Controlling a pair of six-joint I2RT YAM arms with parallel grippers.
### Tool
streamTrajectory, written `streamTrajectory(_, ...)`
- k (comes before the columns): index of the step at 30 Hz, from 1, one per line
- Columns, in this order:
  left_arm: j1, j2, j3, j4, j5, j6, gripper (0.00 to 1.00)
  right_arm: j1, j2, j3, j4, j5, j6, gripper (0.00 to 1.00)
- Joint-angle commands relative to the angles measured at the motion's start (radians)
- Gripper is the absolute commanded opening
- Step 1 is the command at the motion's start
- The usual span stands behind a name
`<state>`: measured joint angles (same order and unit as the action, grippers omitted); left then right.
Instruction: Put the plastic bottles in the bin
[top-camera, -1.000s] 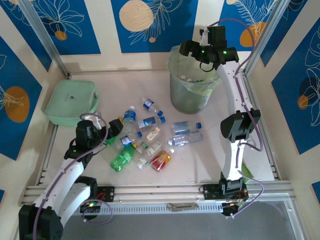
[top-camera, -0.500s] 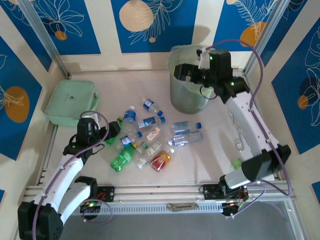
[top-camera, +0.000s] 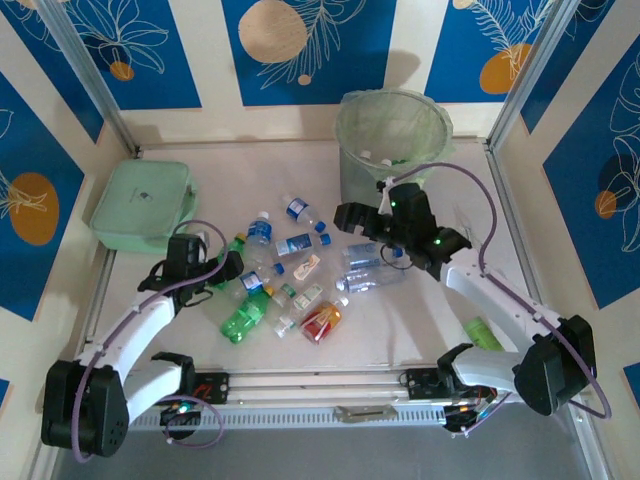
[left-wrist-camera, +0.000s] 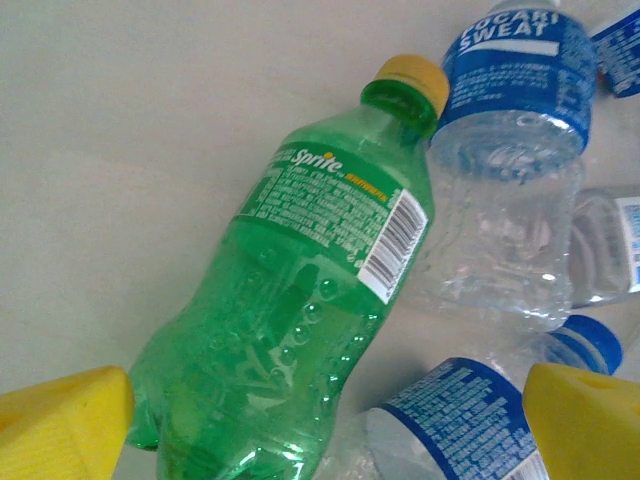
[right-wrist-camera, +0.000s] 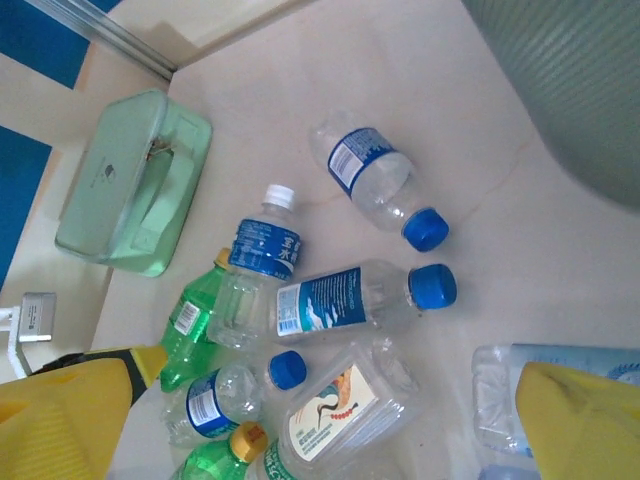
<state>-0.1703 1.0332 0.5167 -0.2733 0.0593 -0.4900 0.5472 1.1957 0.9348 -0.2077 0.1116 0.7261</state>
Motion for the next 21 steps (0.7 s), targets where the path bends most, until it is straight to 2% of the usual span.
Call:
streamTrajectory(1,0.01,0.022,0.03,-0.043,-0.042,0.032,0.99,0.037,-0.016,-0.021,0.129,0.116,0.086,0.99)
streamTrajectory(7,0.009,0.077,0.052,-0.06,-0.106,0.042,1.0,0.058,0.011,-0.04,0.136,0.109,0.142,0.99)
streamTrajectory(13,0.01,0.163,0.082,-0.027,-0.119,0.056,1.0,0.066,0.024,-0.018,0.127,0.097,0.132,0.99)
streamTrajectory(21,0.009,0.296,0.137,0.021,-0.104,0.081,0.93,0.075,0.007,-0.018,0.11,0.12,0.124,0.99)
